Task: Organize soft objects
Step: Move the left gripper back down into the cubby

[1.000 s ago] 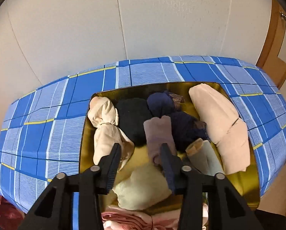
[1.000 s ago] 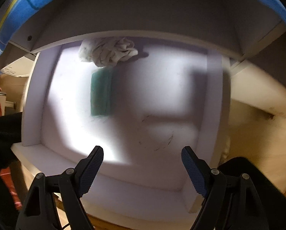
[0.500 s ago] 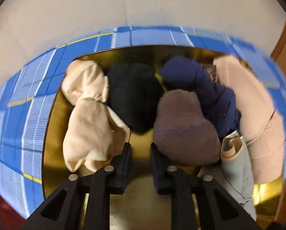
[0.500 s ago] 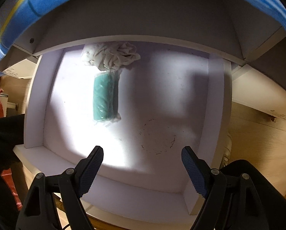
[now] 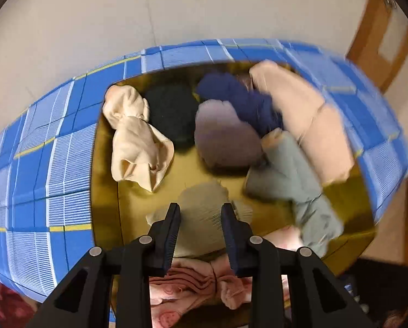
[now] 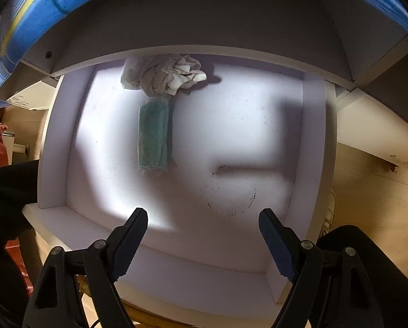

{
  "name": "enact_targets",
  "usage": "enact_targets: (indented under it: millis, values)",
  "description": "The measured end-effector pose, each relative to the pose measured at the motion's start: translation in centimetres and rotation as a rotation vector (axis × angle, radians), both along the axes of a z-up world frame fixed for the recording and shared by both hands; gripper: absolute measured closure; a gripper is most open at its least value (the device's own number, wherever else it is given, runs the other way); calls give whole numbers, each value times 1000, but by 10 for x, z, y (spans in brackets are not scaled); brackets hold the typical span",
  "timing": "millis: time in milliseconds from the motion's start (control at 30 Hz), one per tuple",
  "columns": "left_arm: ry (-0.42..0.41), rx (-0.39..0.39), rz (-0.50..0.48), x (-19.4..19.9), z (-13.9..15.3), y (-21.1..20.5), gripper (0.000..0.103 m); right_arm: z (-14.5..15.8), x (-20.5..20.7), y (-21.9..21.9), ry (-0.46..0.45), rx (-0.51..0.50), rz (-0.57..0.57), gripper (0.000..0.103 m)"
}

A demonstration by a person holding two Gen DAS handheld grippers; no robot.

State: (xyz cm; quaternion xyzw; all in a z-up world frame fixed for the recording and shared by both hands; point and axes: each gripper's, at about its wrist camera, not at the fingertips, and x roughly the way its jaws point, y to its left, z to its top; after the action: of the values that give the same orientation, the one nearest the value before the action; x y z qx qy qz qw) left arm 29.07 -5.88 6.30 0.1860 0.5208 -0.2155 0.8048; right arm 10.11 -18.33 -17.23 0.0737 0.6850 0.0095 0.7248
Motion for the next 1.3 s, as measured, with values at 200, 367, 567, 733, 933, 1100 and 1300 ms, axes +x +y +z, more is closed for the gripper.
enact_targets:
  millis: [200, 367, 567, 733, 933, 1100, 1300]
  values:
    - [-147, 136, -37, 8, -8, -22, 71, 0, 0, 1, -3, -9, 2, 19]
    - [-191, 207, 25, 15, -3, -4, 71, 3, 0, -3, -14, -1, -12, 19]
    - [-89, -67, -81, -33, 27, 12, 71, 5, 1, -8, -23, 12, -46, 19]
    - [-153, 196, -202, -55, -5, -6, 71, 0, 0, -12, -10, -9, -58, 19]
    - [-99, 57, -49, -41, 4, 35, 71, -4, -2, -11, 2, -16, -50, 19]
    - [-204, -167, -22, -84, 35, 74, 64, -10, -3, -7, 21, -16, -37, 19]
    - [-126, -280, 50, -134, -3, 104, 61, -24, -4, 3, 52, -30, -3, 19]
